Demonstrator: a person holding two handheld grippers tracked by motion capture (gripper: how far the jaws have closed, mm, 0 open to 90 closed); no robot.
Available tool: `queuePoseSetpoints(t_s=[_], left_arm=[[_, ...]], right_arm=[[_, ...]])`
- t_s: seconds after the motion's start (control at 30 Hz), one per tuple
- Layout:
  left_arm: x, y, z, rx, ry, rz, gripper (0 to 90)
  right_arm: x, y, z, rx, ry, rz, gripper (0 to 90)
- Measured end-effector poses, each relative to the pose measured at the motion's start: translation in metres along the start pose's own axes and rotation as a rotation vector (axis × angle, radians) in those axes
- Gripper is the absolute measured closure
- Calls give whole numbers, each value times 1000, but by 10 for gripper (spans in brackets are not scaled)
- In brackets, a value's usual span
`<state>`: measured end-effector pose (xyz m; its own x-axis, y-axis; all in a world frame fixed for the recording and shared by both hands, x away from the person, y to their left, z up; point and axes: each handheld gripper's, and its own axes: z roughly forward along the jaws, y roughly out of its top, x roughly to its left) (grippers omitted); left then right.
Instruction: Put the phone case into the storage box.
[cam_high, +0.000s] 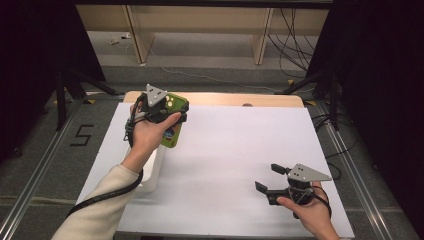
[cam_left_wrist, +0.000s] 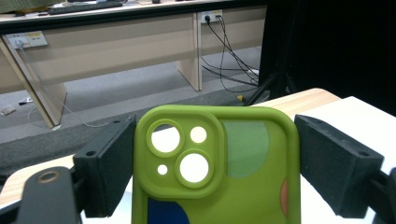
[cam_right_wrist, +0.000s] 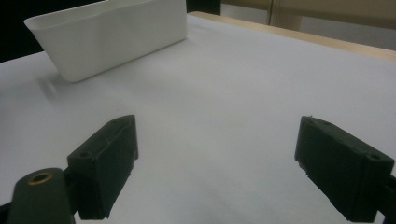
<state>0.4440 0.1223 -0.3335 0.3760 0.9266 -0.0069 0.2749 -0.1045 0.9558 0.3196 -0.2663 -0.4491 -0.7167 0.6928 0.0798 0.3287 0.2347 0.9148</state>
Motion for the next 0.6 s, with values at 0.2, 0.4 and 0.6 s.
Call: queuePoseSetpoints(t_s=[0.2,0.4,0.6], left_arm=[[3,1,-2,-9,12,-1,164],[7,1,-3,-12,23,-4,164],[10,1,-4,-13,31,-3,164]], right_arm=[[0,0,0,0,0,0,144],[0,0,0,0,0,0,144],[0,0,0,1,2,-1,144]])
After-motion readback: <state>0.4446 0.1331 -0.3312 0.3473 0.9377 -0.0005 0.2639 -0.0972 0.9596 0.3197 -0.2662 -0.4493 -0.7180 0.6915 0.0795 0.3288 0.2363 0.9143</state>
